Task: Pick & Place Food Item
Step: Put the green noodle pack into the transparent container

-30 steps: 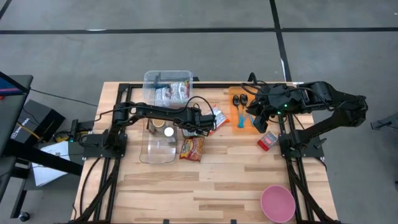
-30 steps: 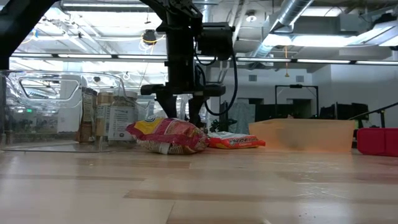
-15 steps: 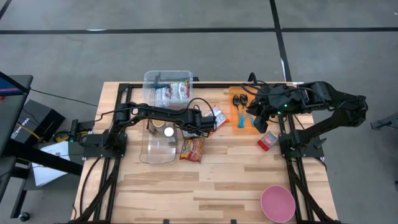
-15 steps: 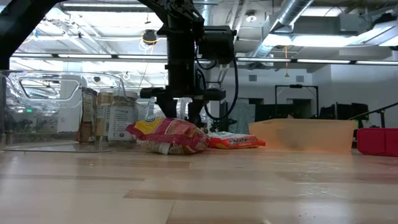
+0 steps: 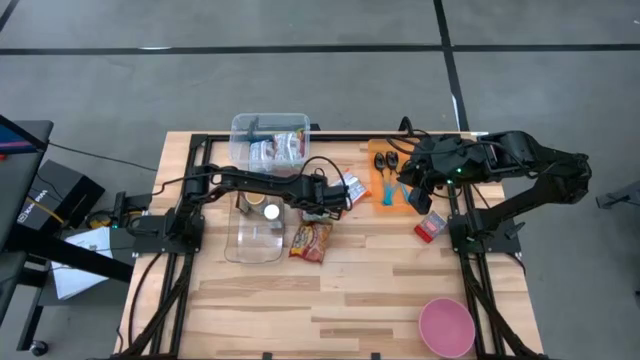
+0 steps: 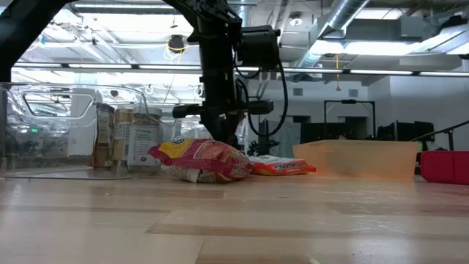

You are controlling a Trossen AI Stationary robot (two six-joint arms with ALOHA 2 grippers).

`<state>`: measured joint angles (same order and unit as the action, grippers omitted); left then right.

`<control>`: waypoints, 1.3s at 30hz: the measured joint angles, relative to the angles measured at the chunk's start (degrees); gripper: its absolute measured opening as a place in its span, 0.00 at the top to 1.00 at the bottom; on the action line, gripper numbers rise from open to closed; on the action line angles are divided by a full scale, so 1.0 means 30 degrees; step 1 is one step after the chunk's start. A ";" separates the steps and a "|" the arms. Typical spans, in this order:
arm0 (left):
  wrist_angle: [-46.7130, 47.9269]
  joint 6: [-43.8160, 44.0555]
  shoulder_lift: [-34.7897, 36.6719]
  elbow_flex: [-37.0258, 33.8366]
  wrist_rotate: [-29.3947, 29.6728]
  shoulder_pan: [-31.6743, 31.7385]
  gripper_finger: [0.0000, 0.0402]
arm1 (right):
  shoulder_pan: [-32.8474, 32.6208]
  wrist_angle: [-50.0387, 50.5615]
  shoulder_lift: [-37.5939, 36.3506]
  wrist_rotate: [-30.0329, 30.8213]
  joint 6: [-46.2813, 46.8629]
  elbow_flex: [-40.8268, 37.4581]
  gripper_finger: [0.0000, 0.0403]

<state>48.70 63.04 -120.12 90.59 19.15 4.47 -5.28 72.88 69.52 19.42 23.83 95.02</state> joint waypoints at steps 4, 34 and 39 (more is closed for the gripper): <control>-0.0035 -0.0034 0.0236 -0.0029 0.0197 0.0000 1.00 | 0.0000 0.0066 0.0000 -0.0007 0.0051 0.0000 0.84; 0.0486 -0.7931 0.8664 0.0066 0.5361 -0.0401 1.00 | 0.0015 -0.0018 -0.0007 0.0051 0.0915 0.0000 0.84; 0.1333 -0.9570 0.9665 0.0066 0.6144 0.0751 1.00 | 0.0015 -0.0021 -0.0007 0.0070 0.1134 0.0000 0.84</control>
<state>52.70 34.33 -91.13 90.78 37.58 6.72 -5.23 72.82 69.49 19.63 27.24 95.02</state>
